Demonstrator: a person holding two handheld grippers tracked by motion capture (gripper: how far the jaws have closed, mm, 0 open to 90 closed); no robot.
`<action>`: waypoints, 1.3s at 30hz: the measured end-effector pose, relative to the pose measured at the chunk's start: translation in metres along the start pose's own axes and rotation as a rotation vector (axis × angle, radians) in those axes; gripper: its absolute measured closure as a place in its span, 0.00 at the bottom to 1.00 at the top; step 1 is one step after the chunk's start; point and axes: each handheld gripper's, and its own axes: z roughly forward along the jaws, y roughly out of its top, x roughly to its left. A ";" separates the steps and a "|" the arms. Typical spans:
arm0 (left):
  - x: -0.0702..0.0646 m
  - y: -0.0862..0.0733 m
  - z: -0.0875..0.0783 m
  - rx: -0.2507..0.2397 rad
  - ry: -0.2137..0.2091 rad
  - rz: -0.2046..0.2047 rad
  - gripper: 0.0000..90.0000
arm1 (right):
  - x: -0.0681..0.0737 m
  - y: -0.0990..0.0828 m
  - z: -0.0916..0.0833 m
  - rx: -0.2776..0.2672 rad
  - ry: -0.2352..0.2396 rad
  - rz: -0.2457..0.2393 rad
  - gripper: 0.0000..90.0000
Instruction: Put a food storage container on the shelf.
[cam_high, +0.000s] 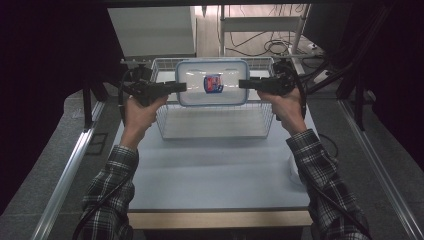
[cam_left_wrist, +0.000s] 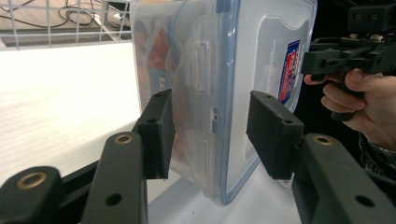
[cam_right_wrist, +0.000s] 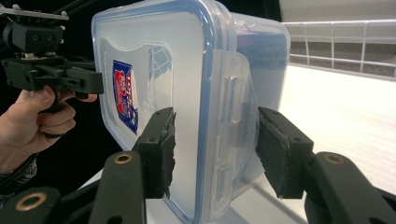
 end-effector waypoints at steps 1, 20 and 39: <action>0.001 0.002 0.001 0.002 0.001 0.000 0.58 | 0.000 0.000 0.000 0.000 0.000 0.000 0.55; 0.015 0.006 0.015 -0.015 0.015 -0.017 0.56 | -0.015 0.010 0.011 0.005 -0.026 0.024 0.53; 0.003 0.001 0.021 -0.013 0.074 0.087 0.42 | -0.010 0.008 0.011 0.026 -0.059 -0.019 0.52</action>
